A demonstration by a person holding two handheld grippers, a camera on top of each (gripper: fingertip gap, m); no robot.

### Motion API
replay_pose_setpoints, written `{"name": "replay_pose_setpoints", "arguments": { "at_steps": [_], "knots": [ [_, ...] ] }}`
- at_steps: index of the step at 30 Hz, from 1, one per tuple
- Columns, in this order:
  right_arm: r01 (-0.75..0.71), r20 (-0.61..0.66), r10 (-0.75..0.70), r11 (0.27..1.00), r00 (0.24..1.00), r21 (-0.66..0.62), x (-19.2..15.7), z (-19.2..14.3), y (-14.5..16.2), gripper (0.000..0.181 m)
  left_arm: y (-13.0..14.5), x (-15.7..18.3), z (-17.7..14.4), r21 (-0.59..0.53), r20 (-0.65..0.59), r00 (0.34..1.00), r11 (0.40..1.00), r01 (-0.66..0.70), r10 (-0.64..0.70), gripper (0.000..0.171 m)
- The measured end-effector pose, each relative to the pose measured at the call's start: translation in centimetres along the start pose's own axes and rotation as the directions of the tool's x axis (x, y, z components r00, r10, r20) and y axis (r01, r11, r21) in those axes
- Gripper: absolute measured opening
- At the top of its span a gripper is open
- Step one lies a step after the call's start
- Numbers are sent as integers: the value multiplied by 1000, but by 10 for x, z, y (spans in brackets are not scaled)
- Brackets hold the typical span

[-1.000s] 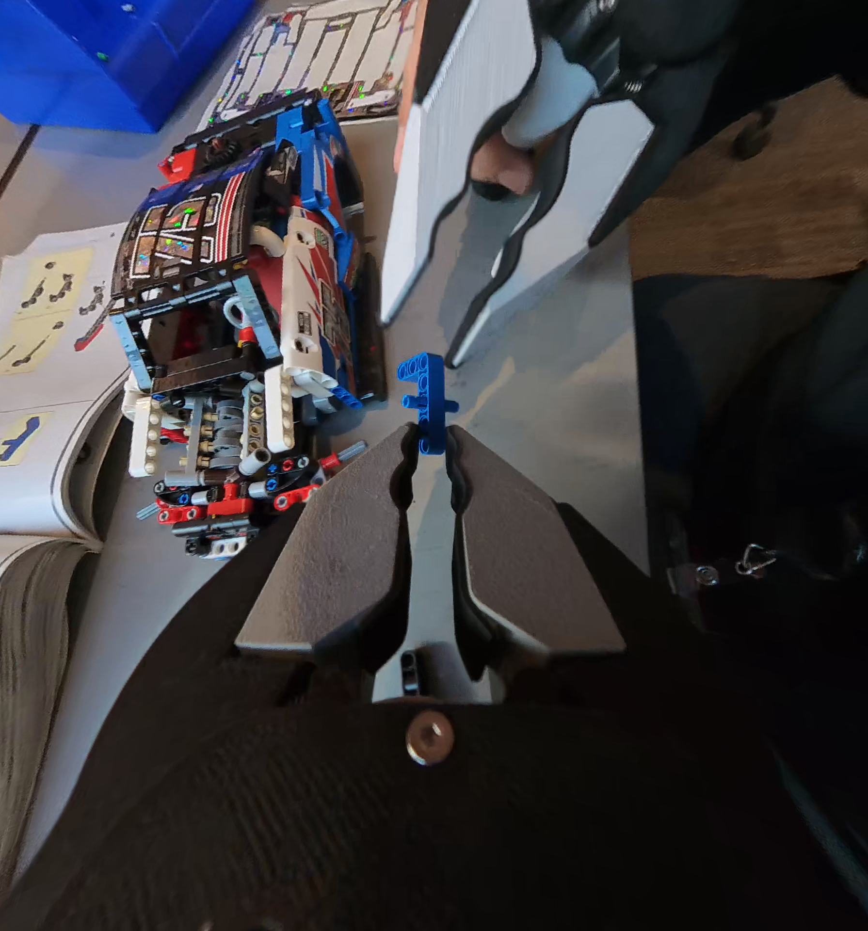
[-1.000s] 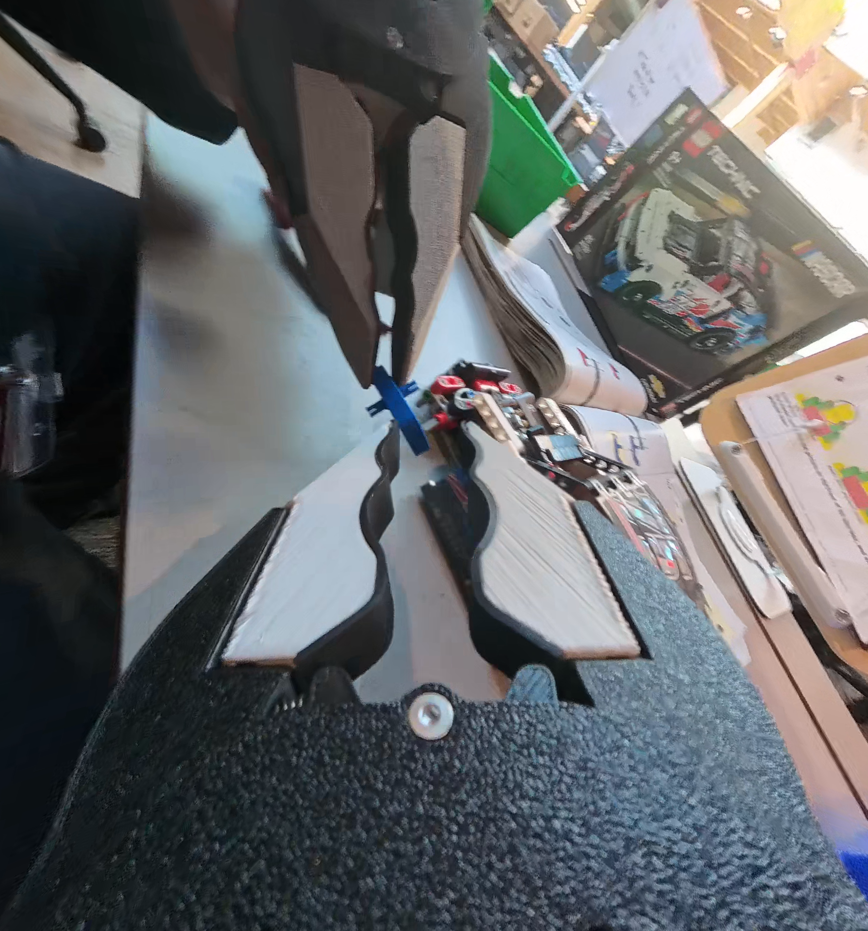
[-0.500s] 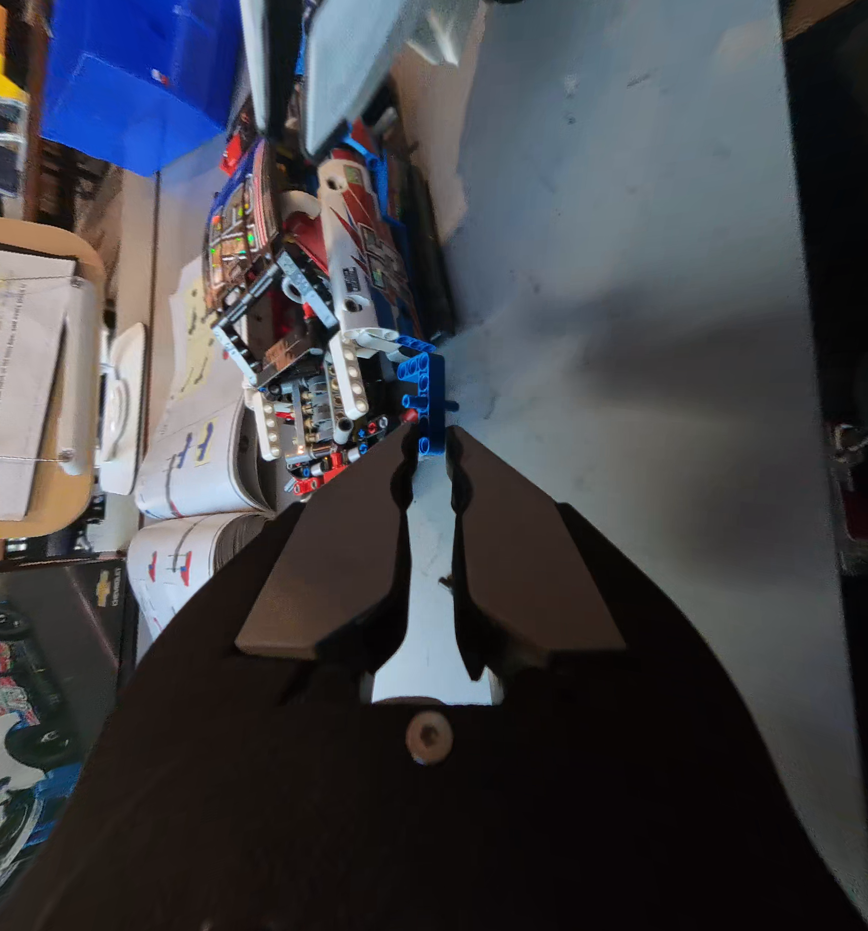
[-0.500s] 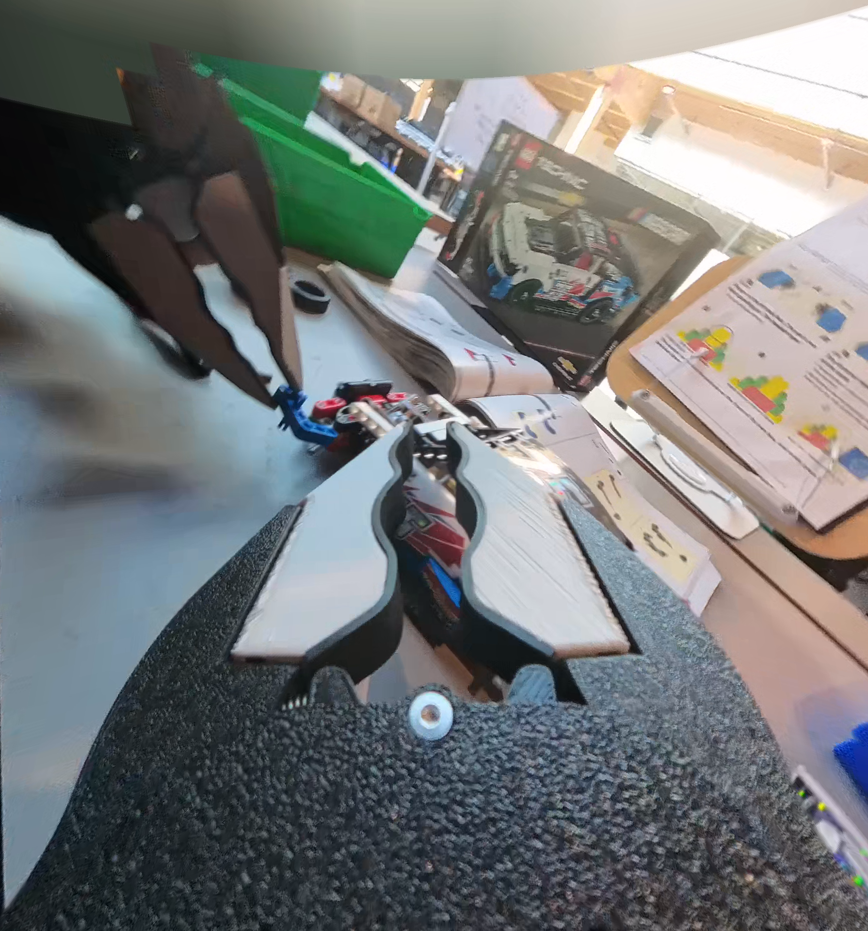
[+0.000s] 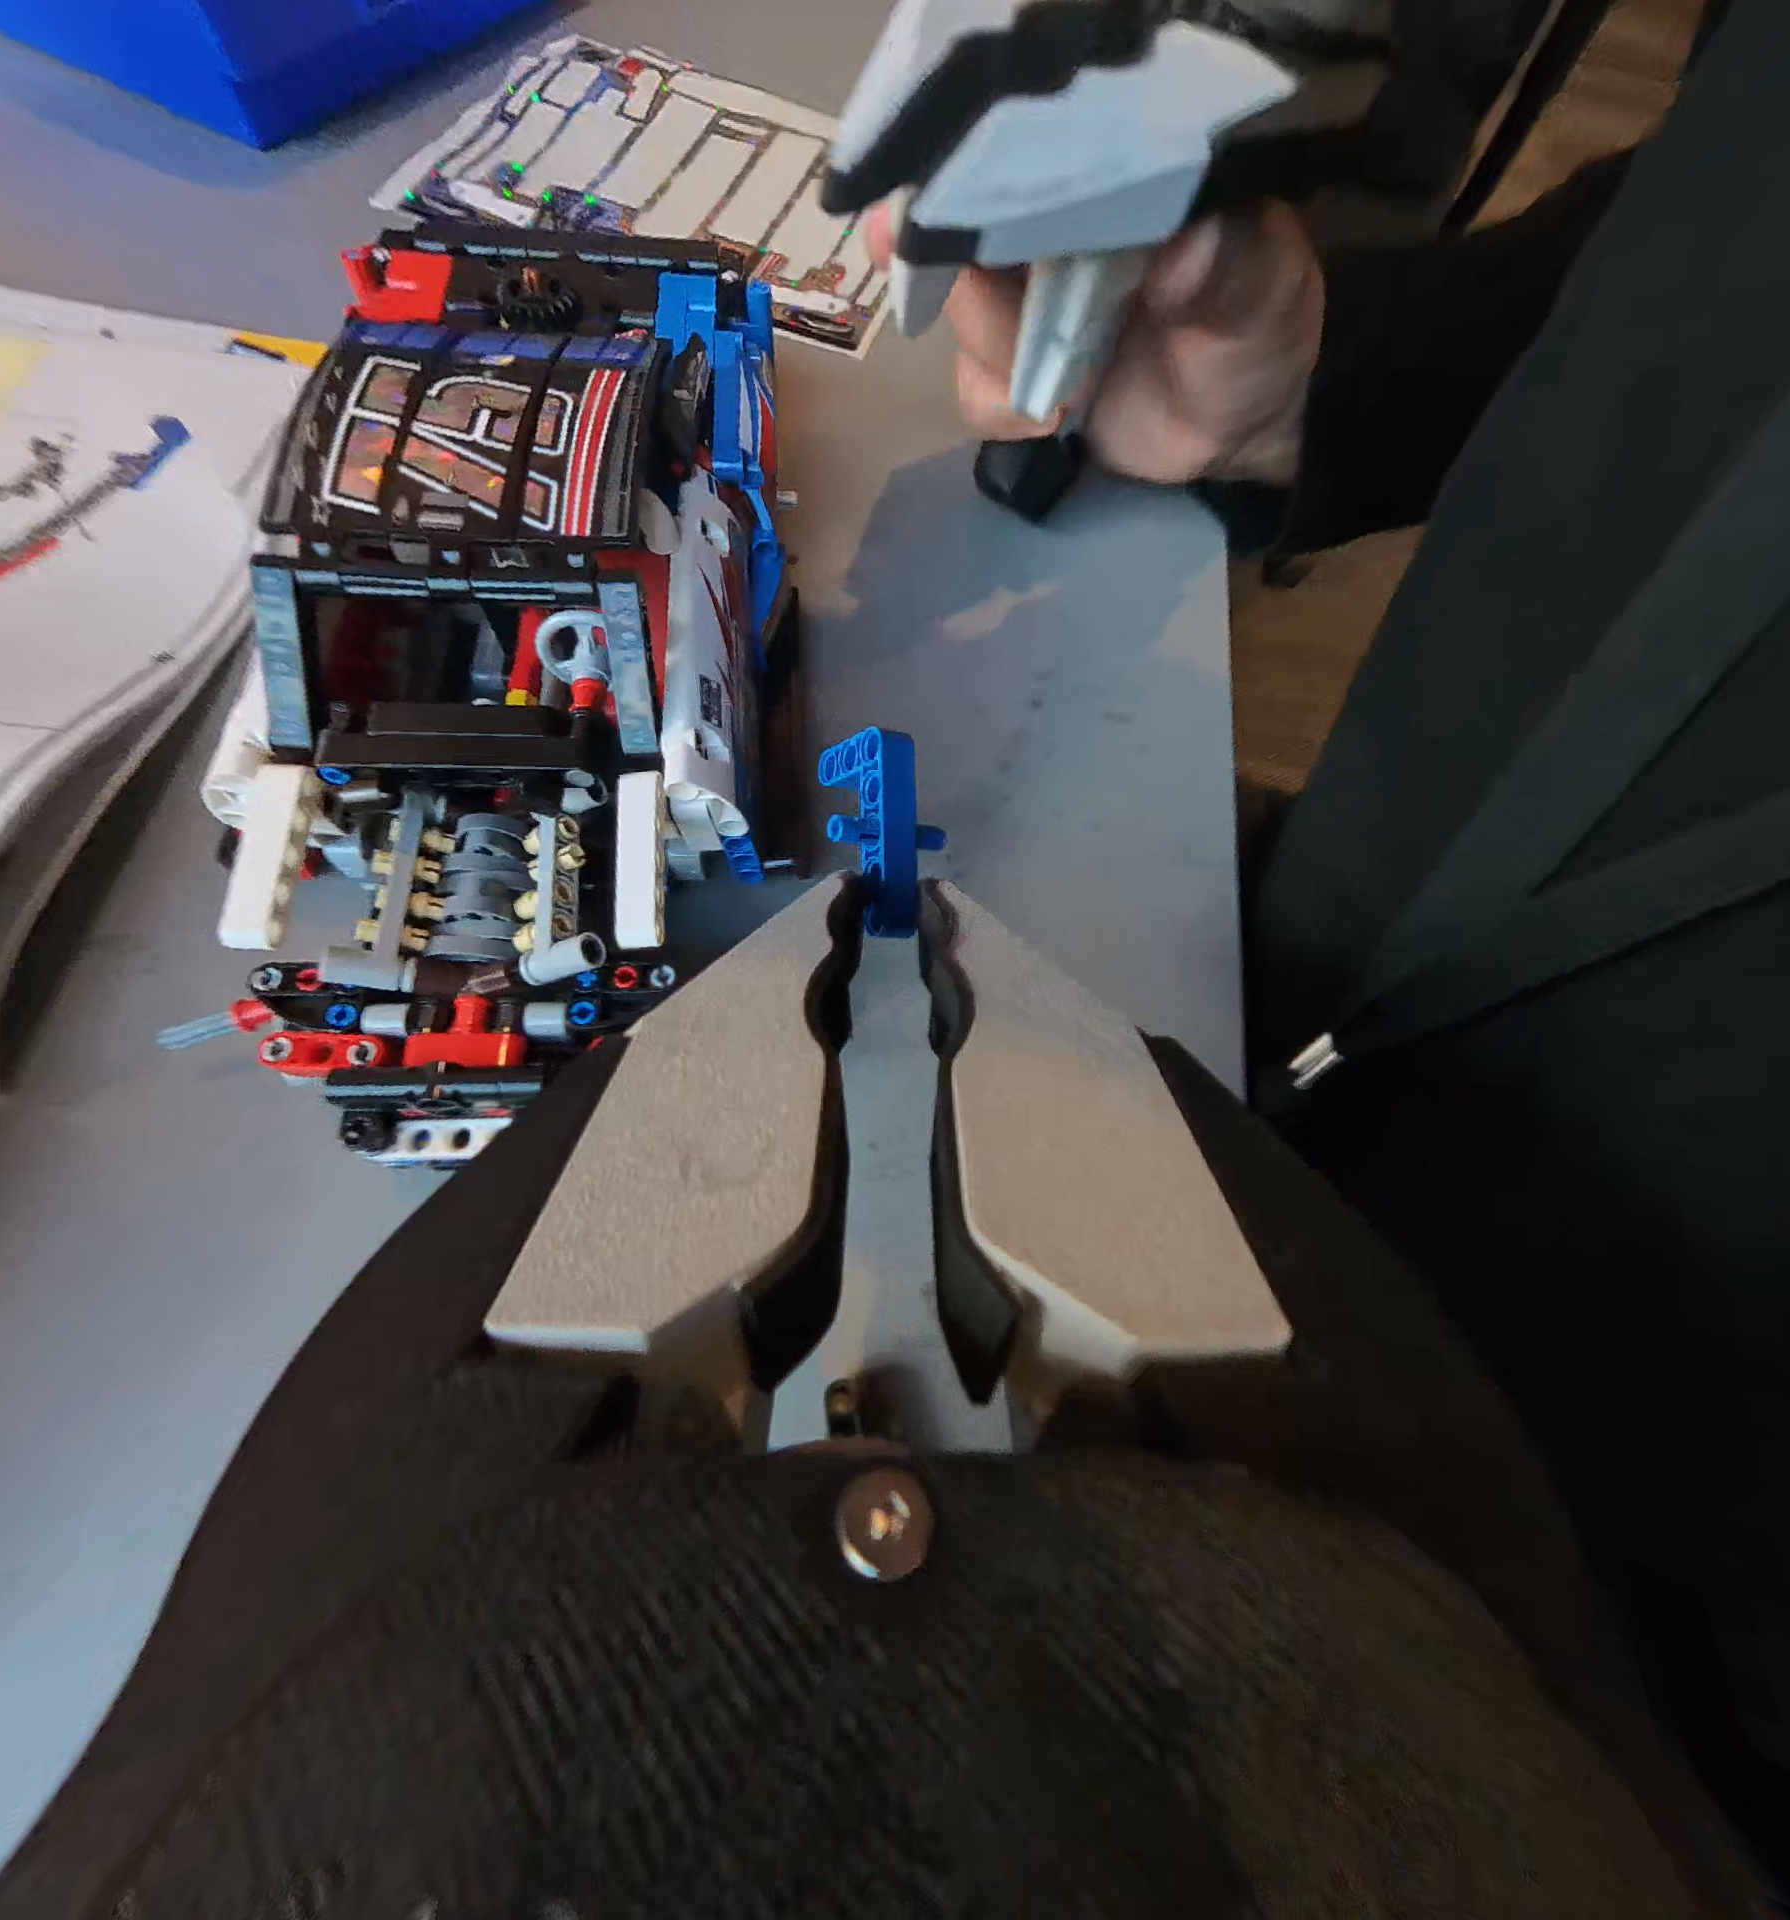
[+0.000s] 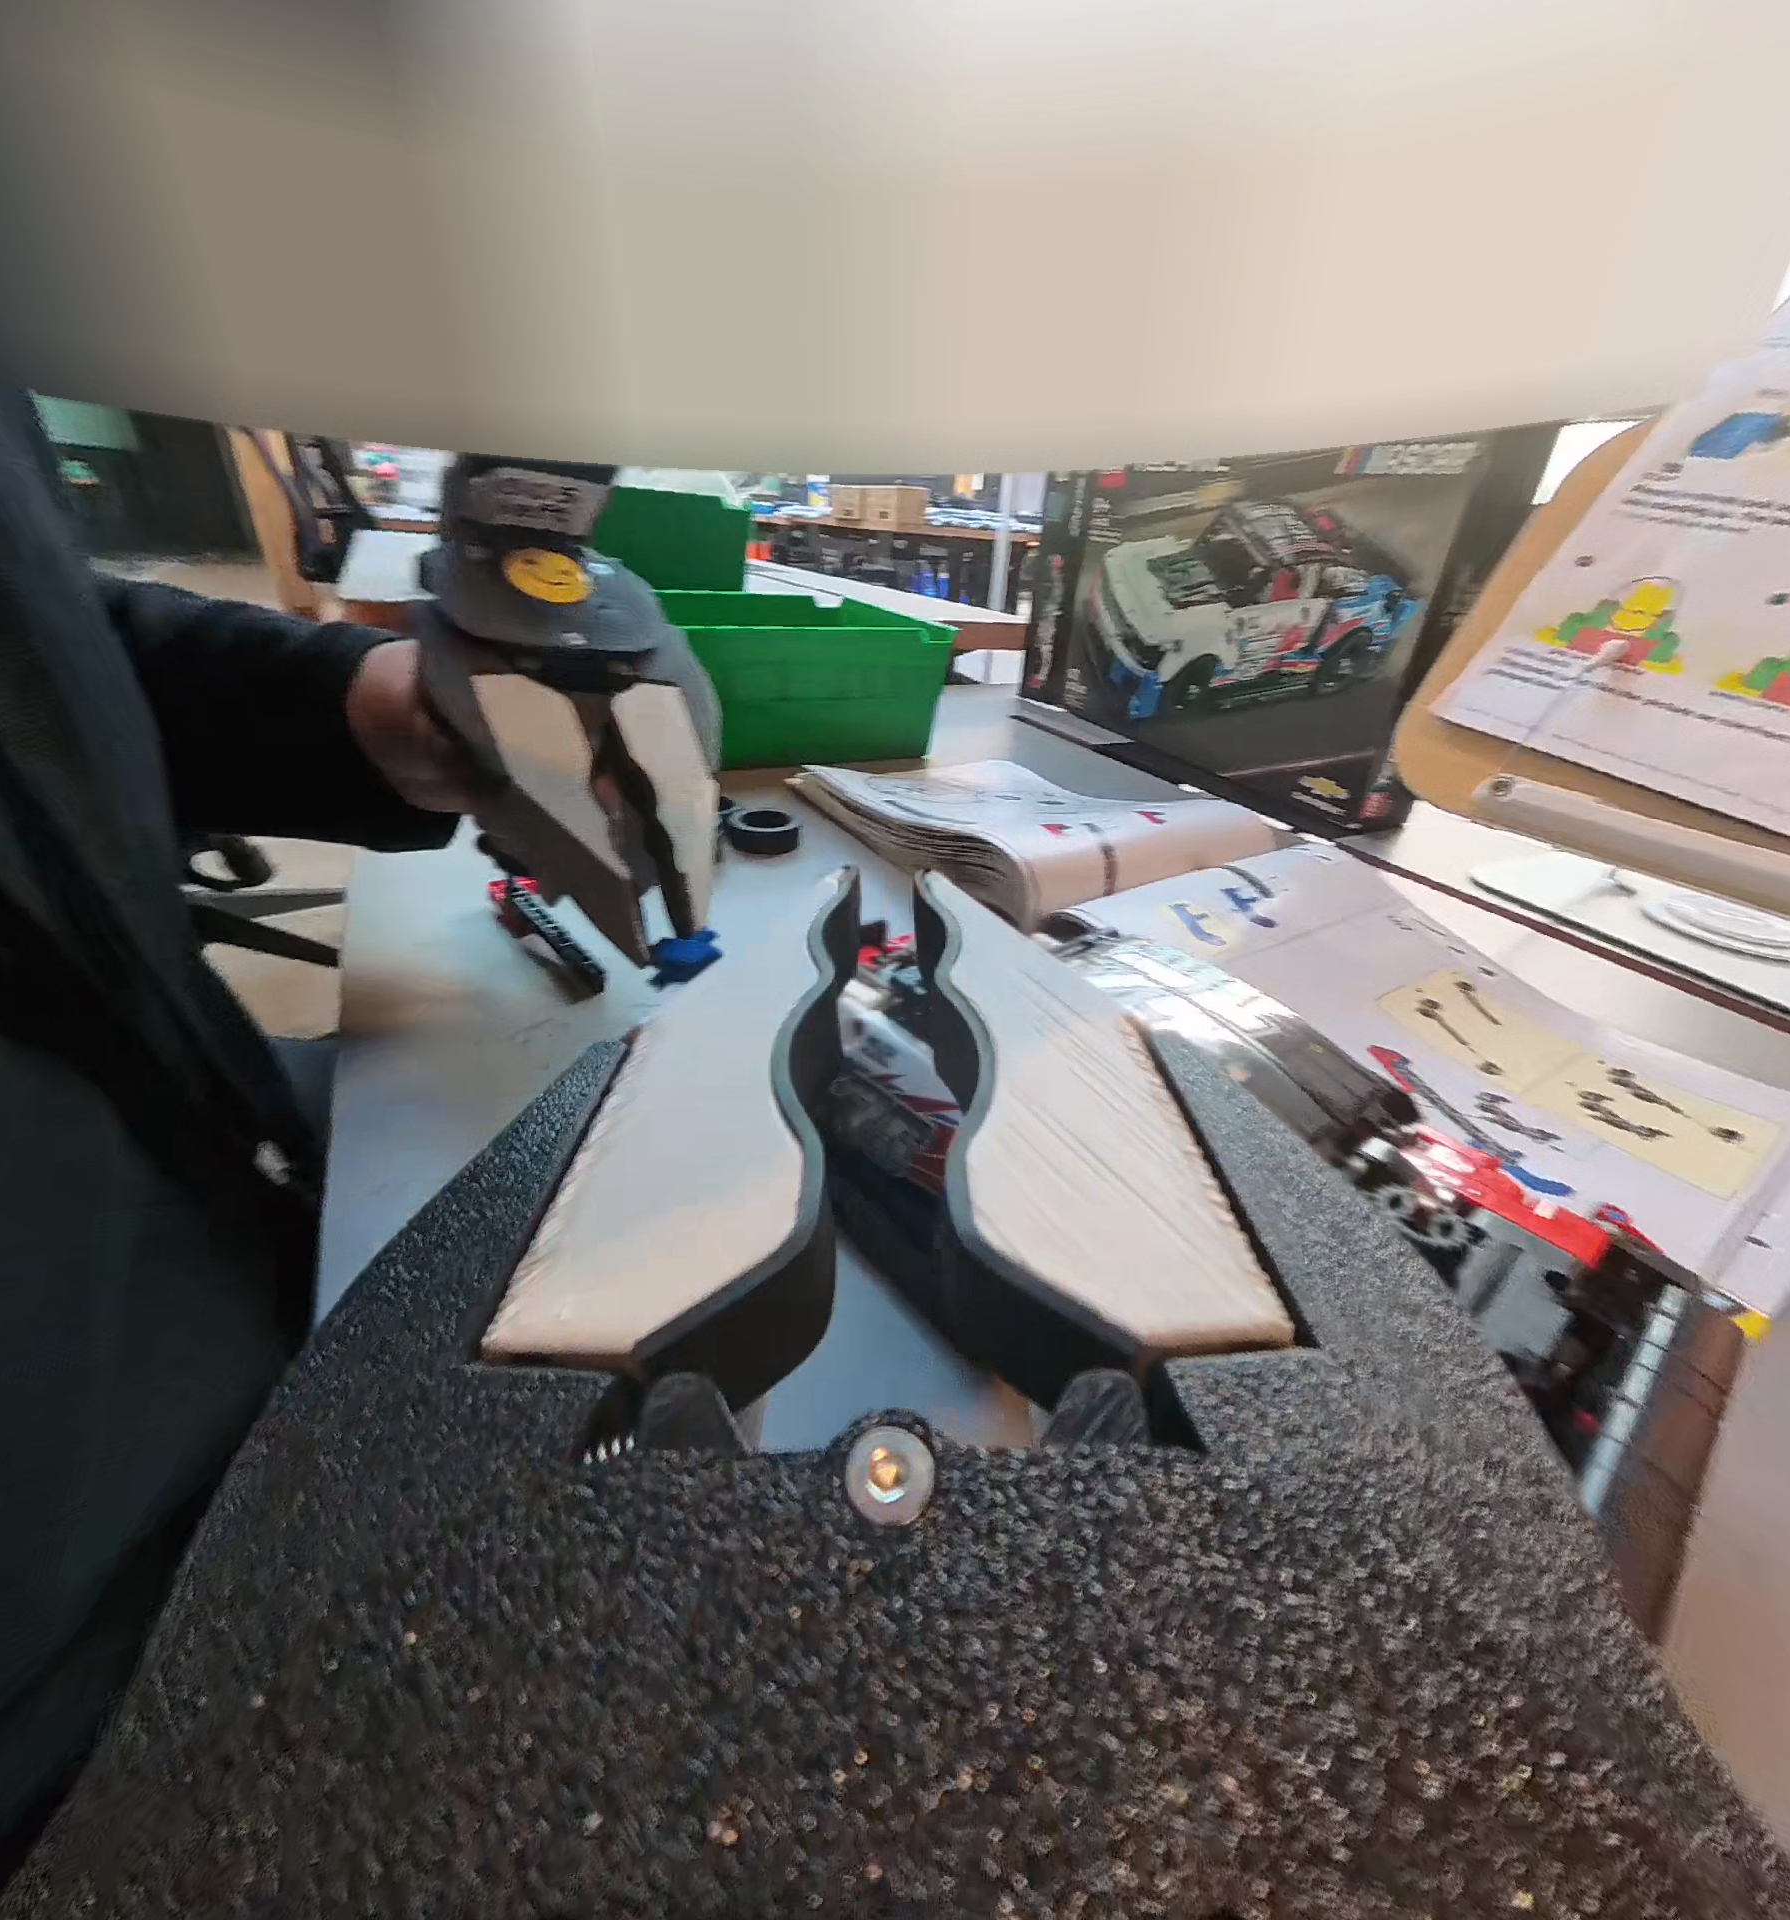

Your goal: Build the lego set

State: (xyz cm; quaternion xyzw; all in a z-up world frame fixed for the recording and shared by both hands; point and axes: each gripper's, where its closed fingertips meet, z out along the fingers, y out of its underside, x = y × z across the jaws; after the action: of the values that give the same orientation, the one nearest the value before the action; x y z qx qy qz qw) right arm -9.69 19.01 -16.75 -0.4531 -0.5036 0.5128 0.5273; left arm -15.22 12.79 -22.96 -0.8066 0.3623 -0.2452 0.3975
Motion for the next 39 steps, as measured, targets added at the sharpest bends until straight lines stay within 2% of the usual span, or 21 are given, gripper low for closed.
{"name": "replay_pose_setpoints", "arguments": {
  "at_steps": [2,7,12,15,19,20,23,28,31,39],
  "knots": [
    [-5,74,7,1000,997,-18,-11,4,2,12,-2,4,2,4,-57,996,998,70,-69,8],
    [20,183,4,991,983,-129,-28,15,17,32,-9,13,0,41,-144,973,981,190,-183,8],
    [82,289,-19,975,957,-208,-57,30,29,42,-11,26,1,59,-199,960,976,211,-196,8],
    [140,361,-50,964,931,-227,-78,34,35,35,-11,36,1,56,-219,961,981,188,-172,7],
    [227,395,-117,943,911,-245,-93,37,43,30,-12,47,-3,73,-245,955,979,189,-166,8],
    [252,415,-134,936,900,-244,-98,35,45,24,-9,49,-3,66,-249,954,980,188,-166,8],
    [321,441,-187,913,878,-252,-107,35,52,24,1,54,-3,27,-263,951,985,172,-159,8],
    [334,444,-192,905,875,-266,-110,35,55,23,5,56,-4,19,-236,963,990,138,-129,8],
    [350,432,-213,898,876,-267,-108,36,56,23,5,54,-3,25,-180,981,996,83,-77,7],
    [425,455,-247,837,856,-345,-110,37,76,21,23,50,6,-48,-123,990,997,61,-66,6]
  ]
}}
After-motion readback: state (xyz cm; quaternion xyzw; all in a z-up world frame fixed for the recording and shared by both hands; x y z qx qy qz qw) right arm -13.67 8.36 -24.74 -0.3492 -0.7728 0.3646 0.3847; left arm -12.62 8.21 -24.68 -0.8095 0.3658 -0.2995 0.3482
